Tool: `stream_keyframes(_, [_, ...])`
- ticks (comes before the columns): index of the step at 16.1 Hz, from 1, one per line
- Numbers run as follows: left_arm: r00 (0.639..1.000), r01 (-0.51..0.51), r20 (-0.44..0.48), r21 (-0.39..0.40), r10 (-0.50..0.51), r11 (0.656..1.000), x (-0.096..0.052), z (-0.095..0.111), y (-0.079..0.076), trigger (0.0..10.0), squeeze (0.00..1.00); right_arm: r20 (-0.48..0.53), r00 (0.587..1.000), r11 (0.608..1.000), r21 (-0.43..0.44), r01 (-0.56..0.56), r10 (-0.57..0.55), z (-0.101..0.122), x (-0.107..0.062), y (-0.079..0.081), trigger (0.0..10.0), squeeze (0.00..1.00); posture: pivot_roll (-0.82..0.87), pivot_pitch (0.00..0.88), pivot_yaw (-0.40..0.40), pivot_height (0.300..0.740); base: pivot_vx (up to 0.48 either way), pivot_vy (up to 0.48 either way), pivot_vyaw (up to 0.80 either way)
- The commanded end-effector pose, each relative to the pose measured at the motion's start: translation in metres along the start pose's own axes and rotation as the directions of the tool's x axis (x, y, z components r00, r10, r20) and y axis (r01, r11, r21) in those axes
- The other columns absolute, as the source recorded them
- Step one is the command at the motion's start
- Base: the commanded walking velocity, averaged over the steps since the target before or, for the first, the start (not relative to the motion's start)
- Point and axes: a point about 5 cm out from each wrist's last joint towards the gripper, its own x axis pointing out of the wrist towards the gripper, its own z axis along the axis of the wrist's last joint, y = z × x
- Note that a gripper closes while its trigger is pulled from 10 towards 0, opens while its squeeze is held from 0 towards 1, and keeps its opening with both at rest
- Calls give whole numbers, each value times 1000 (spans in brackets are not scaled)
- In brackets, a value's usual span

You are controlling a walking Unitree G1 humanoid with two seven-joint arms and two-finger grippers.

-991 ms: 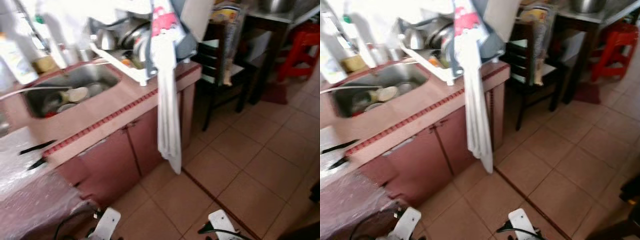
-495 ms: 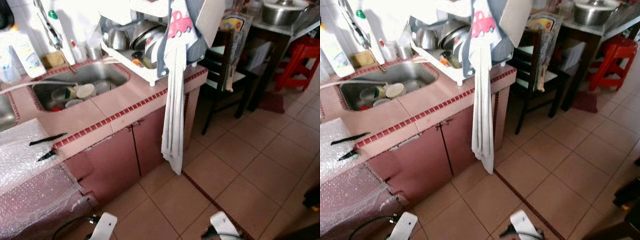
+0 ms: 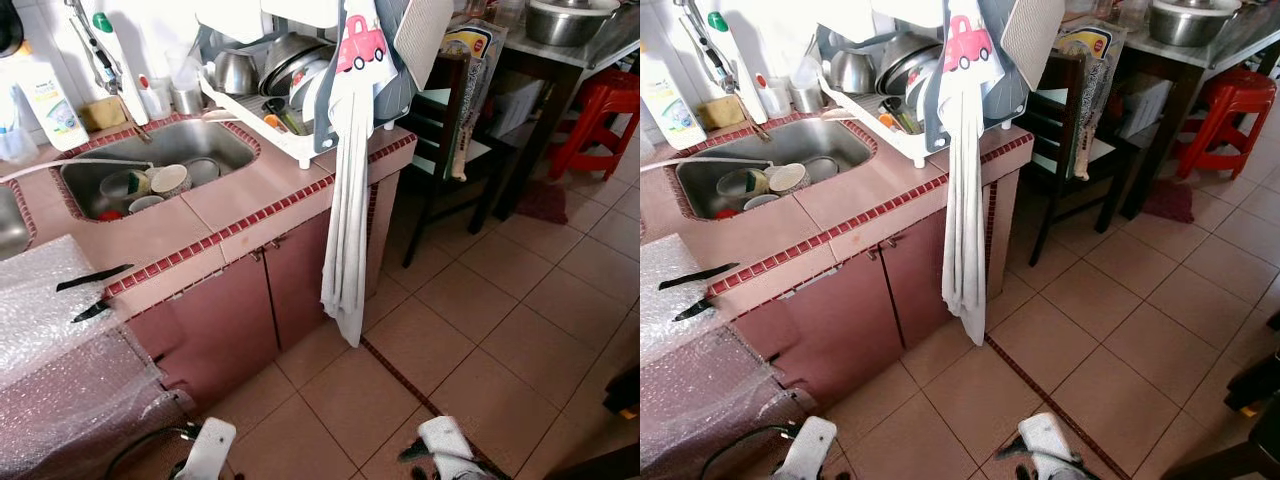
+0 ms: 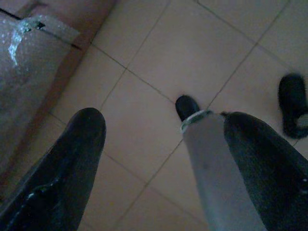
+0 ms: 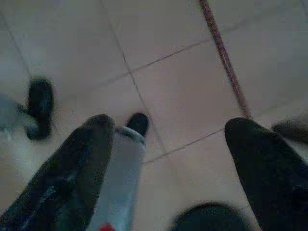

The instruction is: Kitchen organization

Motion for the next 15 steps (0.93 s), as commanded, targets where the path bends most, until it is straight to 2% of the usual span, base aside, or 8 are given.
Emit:
stream_keyframes(1, [1000,-8,18,-70,10,998,1,8,2,10000,0,35,999,987,160,11,-17,9,1,-4,10000,0,-126,0,52,740,0,0,0])
stream_keyframes(3, [999,3,44,-72,0,997,2,21,1,10000,0,75,997,958,286,10,-33,21,1,-6,10000,0,-134,0,61,740,0,0,0])
stream_keyframes(5, [998,26,66,-71,-21,997,3,33,-6,10000,0,119,993,935,353,-20,-24,37,3,1,10000,0,-146,0,76,740,0,0,0])
stream_keyframes(7, [998,35,62,-39,-32,999,3,36,-8,10000,0,133,991,924,381,-37,-15,41,4,8,10000,0,-150,0,88,740,0,0,0])
stream_keyframes(8, [998,28,55,-64,-24,998,3,35,-6,10000,0,133,991,919,392,-39,-15,40,4,11,10000,0,-149,0,91,740,0,0,0])
stream_keyframes(11, [999,21,48,-55,-18,998,2,32,1,10000,0,121,993,920,390,-34,-15,35,4,16,10000,0,-145,0,98,740,0,0,0])
stream_keyframes(15, [999,14,42,-59,-11,998,2,31,5,10000,0,117,993,928,372,-17,-28,35,4,12,10000,0,-154,0,112,740,0,0,0])
